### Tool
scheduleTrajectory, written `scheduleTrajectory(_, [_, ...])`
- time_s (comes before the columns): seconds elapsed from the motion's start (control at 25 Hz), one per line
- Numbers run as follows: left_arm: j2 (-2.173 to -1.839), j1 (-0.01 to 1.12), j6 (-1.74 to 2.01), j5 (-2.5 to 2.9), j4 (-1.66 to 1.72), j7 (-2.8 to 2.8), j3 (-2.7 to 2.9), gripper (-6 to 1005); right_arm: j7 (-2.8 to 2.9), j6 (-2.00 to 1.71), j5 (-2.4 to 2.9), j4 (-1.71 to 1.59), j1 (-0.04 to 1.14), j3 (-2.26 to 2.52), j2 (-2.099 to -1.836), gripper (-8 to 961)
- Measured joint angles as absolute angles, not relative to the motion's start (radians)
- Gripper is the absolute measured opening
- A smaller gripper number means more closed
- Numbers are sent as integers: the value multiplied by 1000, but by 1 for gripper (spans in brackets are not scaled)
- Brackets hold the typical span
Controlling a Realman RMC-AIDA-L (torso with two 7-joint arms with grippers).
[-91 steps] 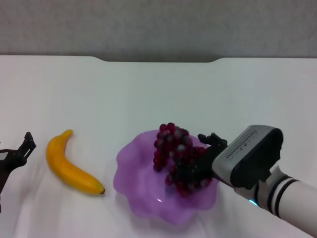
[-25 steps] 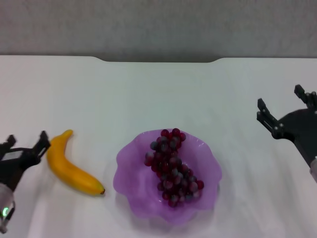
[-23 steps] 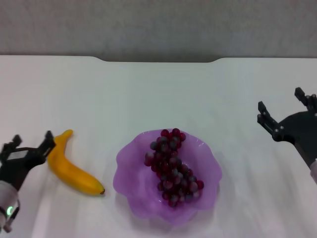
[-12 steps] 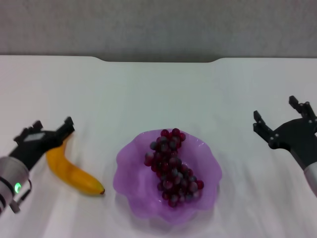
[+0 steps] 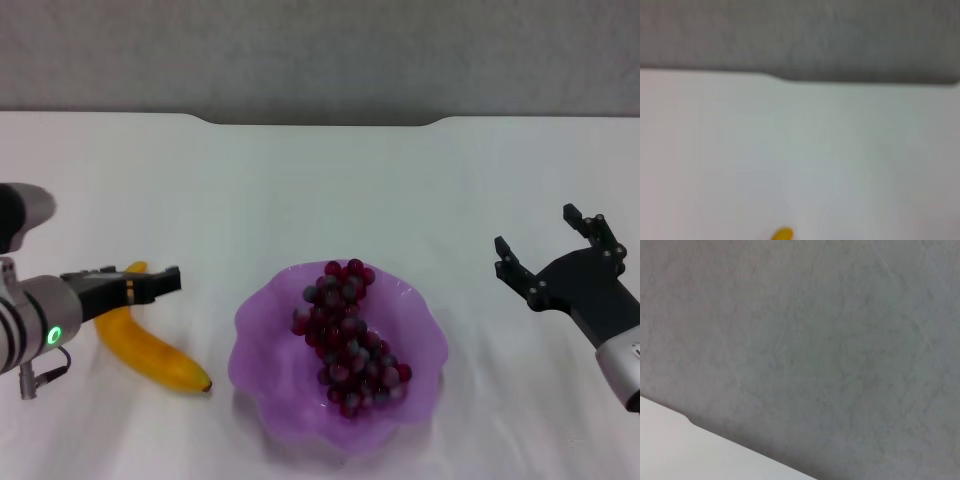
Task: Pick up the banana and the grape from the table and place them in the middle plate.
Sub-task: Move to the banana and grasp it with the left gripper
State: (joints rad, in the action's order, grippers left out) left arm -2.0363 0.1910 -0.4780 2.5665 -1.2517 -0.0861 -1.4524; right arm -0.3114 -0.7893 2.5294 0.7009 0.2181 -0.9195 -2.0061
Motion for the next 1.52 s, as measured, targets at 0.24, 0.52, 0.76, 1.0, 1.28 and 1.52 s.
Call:
scheduleTrajectory(0.24, [-2041,239,-623,2608,-1263,-30,-1494,899,-311,-775,2530,697,221,-917,-2006,907])
scheduleTrajectory(0.52, [-2042,250,-682,2747,-1310,167,-1517,899,-311,-771,2530,689,223,-915,-2006,907])
scheduleTrajectory(0.76, [-2043,304,-762,2868,-1262,312,-1506,899,-311,-771,2530,686,224,-913,-2006,907])
scheduleTrajectory(1.0, [-2044,351,-817,2869,-1210,344,-1492,898,-311,-771,2530,685,224,-909,-2006,907])
scheduleTrajectory(1.28, [-2042,370,-801,2870,-1163,359,-1492,898,-311,-772,2530,686,224,-909,-2006,907])
scheduleTrajectory(1.52, [-2042,384,-777,2871,-1116,368,-1487,898,-311,-772,2530,686,224,-908,-2006,907])
